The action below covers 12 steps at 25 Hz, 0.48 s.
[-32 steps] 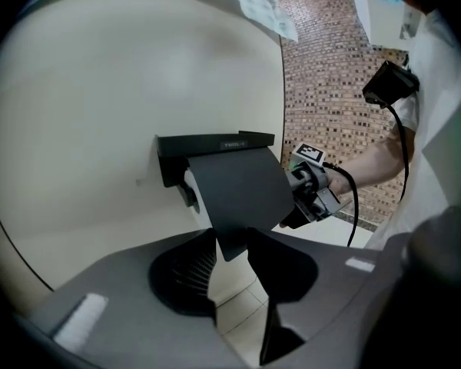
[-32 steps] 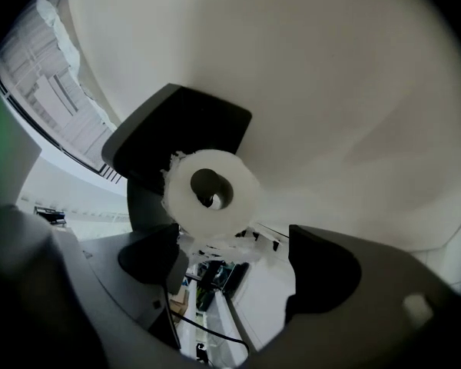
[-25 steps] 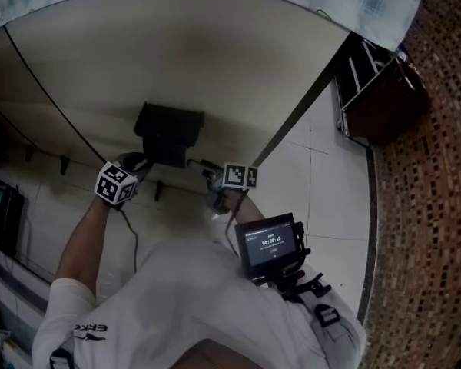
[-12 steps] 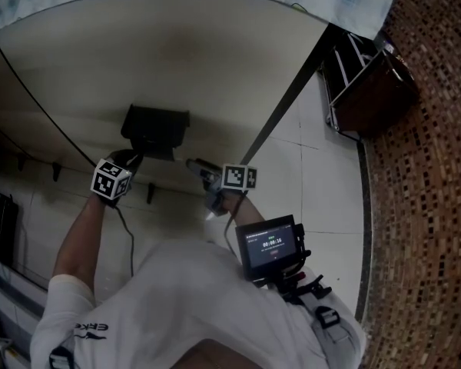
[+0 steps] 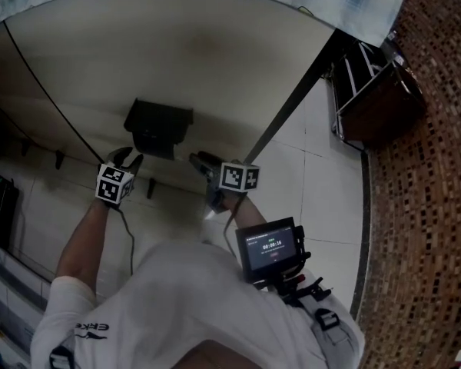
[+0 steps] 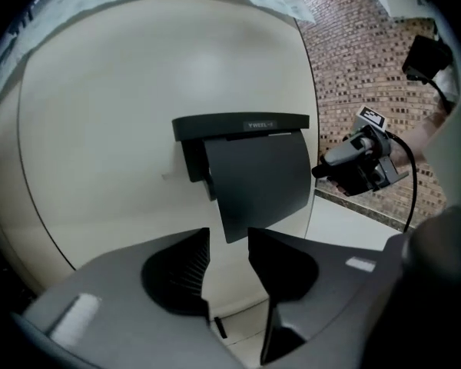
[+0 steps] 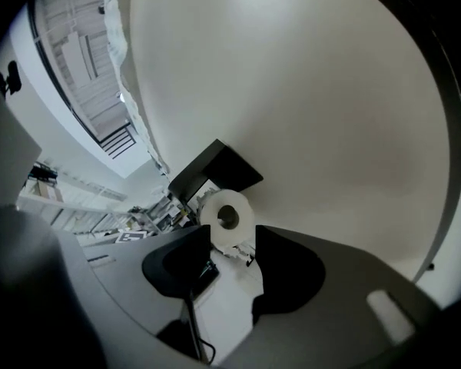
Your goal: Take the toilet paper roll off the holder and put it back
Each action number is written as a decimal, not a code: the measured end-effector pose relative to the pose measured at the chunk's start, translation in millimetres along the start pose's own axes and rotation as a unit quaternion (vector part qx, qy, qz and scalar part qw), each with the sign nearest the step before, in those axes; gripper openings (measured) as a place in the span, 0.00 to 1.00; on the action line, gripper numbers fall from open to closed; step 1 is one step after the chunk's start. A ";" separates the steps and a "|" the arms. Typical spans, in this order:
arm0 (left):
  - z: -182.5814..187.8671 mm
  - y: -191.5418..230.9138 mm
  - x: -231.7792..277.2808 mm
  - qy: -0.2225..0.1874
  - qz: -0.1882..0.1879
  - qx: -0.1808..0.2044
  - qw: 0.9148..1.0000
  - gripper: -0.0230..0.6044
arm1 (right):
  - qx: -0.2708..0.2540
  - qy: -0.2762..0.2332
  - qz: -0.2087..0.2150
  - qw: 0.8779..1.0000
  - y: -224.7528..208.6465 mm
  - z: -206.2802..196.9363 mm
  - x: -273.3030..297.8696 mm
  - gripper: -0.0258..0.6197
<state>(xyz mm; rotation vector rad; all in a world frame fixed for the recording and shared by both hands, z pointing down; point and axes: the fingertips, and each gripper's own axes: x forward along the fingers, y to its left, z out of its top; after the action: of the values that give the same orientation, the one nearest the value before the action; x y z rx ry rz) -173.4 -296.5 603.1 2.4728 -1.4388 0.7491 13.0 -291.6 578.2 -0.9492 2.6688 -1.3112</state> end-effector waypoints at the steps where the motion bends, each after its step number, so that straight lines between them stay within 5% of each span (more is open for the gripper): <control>1: 1.5 1.4 -4.1 -0.009 0.017 -0.004 1.000 0.26 | -0.020 -0.006 -0.012 1.000 1.0 5.0 -2.6 0.32; 7: 23.1 -4.8 -38.4 -0.069 0.111 -0.018 0.991 0.25 | -0.170 -0.048 -0.085 0.981 17.5 39.5 -24.4 0.12; 12: 38.4 -24.7 -63.3 -0.113 0.150 -0.049 0.981 0.12 | -0.305 -0.080 -0.117 0.942 42.0 58.6 -41.9 0.06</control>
<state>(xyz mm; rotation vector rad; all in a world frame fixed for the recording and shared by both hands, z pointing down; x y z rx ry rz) -165.1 -250.8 540.3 2.3554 -1.9099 0.4408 41.6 -291.8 499.9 -1.3852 2.9385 -0.3677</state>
